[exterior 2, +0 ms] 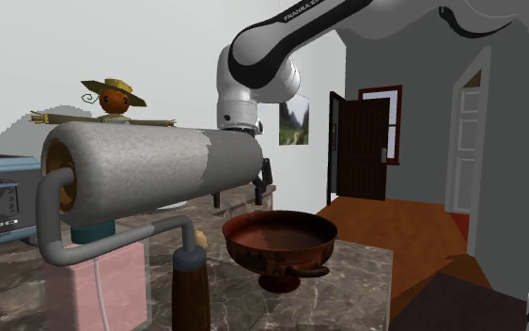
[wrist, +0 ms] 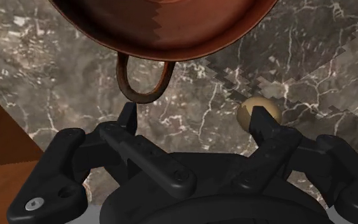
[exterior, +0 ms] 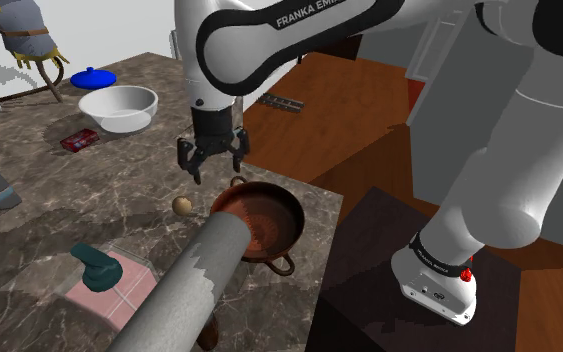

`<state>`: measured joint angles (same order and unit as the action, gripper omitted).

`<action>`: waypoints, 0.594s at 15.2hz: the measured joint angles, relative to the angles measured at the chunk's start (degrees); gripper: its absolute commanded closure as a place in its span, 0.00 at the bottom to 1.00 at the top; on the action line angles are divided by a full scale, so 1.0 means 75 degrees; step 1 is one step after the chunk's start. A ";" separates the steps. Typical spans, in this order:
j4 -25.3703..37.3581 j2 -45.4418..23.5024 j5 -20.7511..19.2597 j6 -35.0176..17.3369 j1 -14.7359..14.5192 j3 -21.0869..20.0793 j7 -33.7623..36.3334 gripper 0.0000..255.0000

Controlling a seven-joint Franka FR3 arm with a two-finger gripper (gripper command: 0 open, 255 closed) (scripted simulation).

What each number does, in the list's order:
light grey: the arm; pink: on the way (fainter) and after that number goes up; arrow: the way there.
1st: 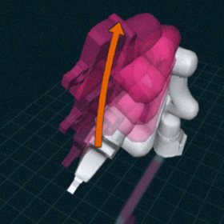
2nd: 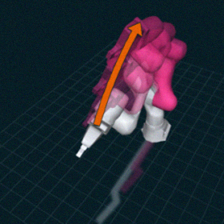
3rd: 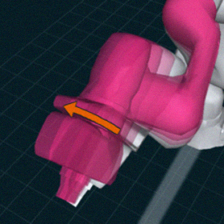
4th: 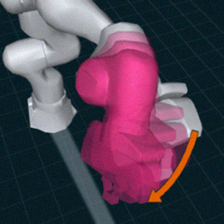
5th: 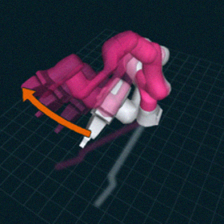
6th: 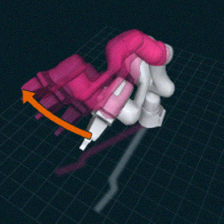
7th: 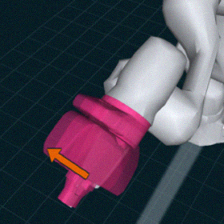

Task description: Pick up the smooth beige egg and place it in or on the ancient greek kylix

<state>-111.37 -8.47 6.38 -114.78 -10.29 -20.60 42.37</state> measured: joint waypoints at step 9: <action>0.1873 -0.2067 -0.0616 -0.0243 -0.0636 -0.0033 0.0915 0.00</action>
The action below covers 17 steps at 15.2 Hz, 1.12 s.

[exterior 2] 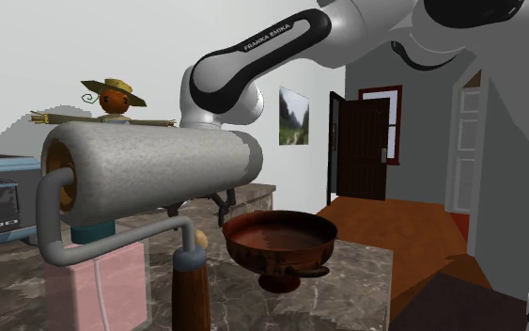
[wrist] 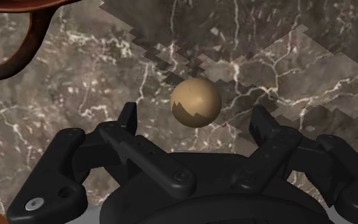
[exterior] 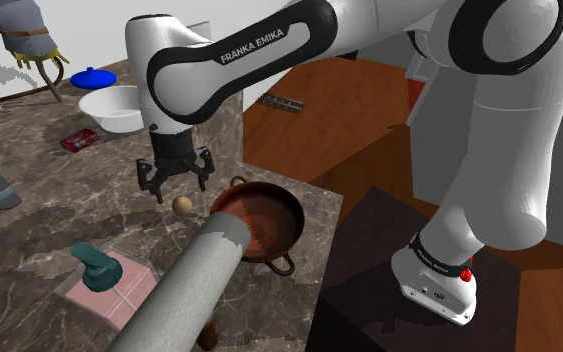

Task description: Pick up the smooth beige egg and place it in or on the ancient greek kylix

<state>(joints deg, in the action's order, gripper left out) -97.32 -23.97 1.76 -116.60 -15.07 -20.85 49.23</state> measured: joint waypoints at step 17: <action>-0.0218 -0.0241 -0.0070 -0.0460 -0.0074 0.0023 0.0049 1.00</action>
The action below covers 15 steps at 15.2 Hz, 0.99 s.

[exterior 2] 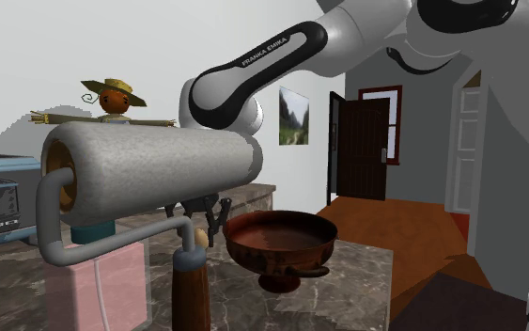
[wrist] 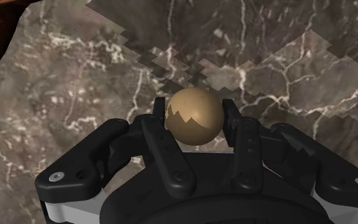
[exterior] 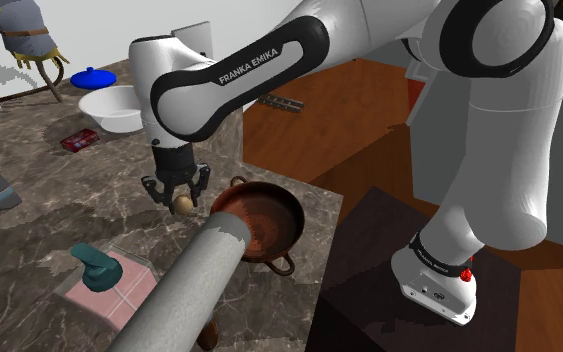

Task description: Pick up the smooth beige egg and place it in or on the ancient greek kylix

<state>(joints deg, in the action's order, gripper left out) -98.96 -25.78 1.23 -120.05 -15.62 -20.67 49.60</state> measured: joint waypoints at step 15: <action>0.0377 0.0389 0.0109 0.0745 0.0058 -0.0060 0.0014 1.00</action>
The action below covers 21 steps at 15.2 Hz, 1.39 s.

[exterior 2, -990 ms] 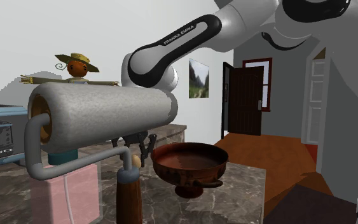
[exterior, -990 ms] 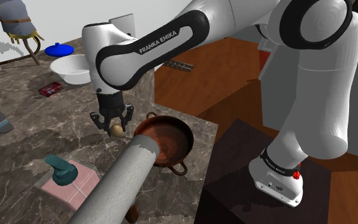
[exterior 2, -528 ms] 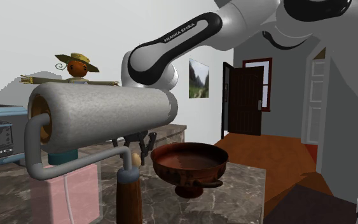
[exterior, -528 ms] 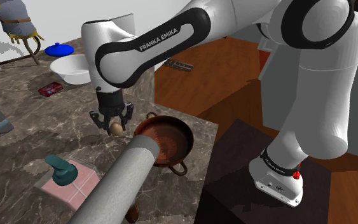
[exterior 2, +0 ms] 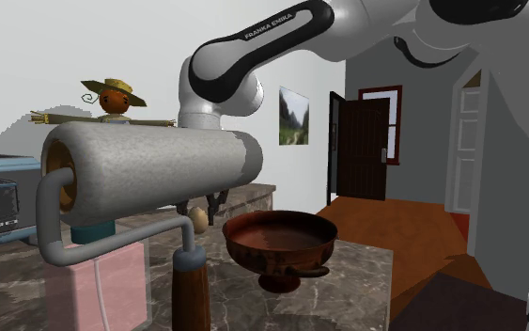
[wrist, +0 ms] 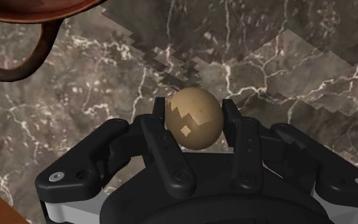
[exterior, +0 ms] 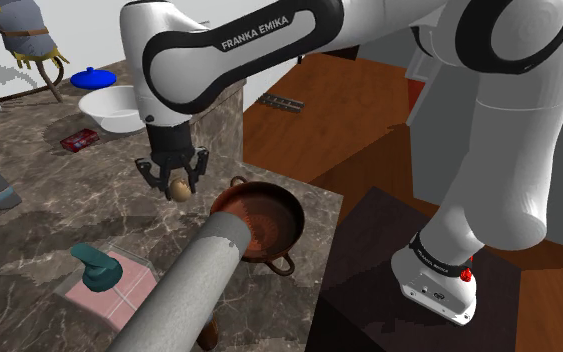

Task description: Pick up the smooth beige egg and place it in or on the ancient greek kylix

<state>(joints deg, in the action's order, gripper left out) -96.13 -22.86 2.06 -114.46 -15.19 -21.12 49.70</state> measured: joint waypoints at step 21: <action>0.1642 0.0384 0.0090 0.1992 -0.0016 -0.0082 0.0188 1.00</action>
<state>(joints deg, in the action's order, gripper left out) -83.82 -19.98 2.73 -99.53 -15.31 -21.74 51.11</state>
